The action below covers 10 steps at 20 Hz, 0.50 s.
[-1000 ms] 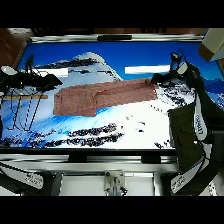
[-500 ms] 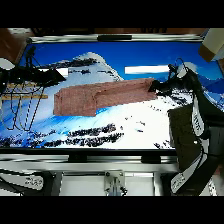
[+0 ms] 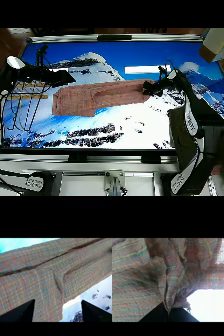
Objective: Fold the shirts.
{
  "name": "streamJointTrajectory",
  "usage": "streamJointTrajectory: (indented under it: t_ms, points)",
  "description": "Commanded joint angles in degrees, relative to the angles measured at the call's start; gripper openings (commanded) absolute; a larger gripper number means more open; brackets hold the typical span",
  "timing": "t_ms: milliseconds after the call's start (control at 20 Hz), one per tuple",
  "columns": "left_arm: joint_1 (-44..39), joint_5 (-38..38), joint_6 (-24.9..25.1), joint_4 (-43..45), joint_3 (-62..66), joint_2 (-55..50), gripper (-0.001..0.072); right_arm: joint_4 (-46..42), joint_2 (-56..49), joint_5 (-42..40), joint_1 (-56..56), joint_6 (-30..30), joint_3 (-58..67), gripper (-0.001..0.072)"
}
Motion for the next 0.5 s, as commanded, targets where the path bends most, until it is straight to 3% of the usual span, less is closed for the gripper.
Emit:
streamJointTrajectory:
  t_ms: [0, 100, 200, 450]
  points:
    - [-3.3, 0.1, 0.0, -0.2, 0.0, -0.2, 0.0697, 1.3, 4.1, -0.1, 0.6, -3.5, 0.1, 0.0053]
    - [-6.0, 0.0, -0.6, -0.2, 0.0, -1.1, 0.0696, 1.3, 8.7, 3.5, 0.6, -4.6, 0.1, 0.0053]
    - [-9.3, -0.1, -4.8, -0.2, -0.1, -3.0, 0.0692, 0.7, 13.7, 8.5, 1.2, -4.6, 0.1, 0.0052]
    - [-18.3, 0.1, -8.6, -0.2, -0.6, -8.7, 0.0688, -7.9, 24.4, 16.7, 8.5, -1.8, 0.1, 0.0052]
